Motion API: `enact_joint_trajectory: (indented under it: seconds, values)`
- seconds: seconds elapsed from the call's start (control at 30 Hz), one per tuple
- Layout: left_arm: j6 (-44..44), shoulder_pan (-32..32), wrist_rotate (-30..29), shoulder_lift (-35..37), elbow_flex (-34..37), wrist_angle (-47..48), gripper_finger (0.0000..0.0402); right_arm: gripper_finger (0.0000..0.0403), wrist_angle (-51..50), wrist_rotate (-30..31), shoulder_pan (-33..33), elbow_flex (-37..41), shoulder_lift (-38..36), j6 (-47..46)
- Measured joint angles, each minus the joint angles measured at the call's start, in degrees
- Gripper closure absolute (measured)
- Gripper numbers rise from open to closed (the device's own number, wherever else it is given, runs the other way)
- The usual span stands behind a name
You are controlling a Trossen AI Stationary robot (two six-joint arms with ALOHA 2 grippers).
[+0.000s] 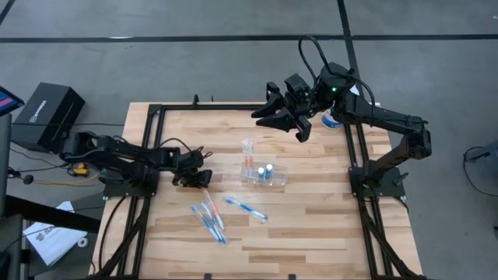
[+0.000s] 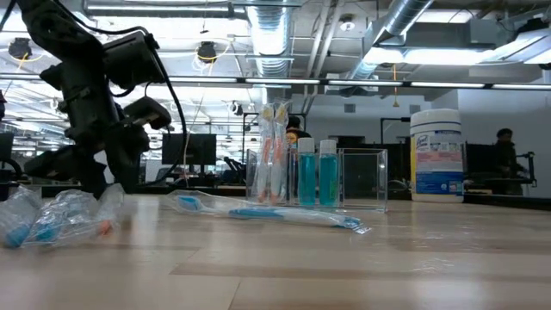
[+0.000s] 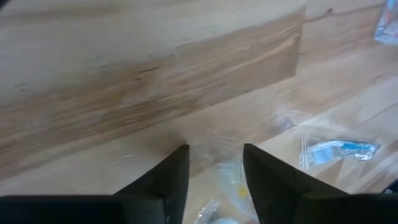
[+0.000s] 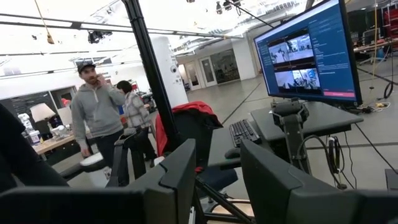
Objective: Pick & Place toothbrushing station
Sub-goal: Put the orange toothbrush into the transparent organizer
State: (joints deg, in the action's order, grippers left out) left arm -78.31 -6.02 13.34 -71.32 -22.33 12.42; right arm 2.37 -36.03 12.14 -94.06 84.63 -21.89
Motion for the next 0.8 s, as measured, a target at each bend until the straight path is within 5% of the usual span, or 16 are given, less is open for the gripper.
enact_joint_trajectory:
  seconds: [0.33,0.8]
  values:
    - [2.9,0.0,-0.3,-0.1,0.0,-2.5,0.0391,0.0285,-0.1,0.0,0.0,0.0,0.0,0.0]
    - [9.4,0.0,-9.5,1.5,0.0,-34.5,0.0401,0.0285,1.0,0.0,1.2,0.0,0.0,-0.1]
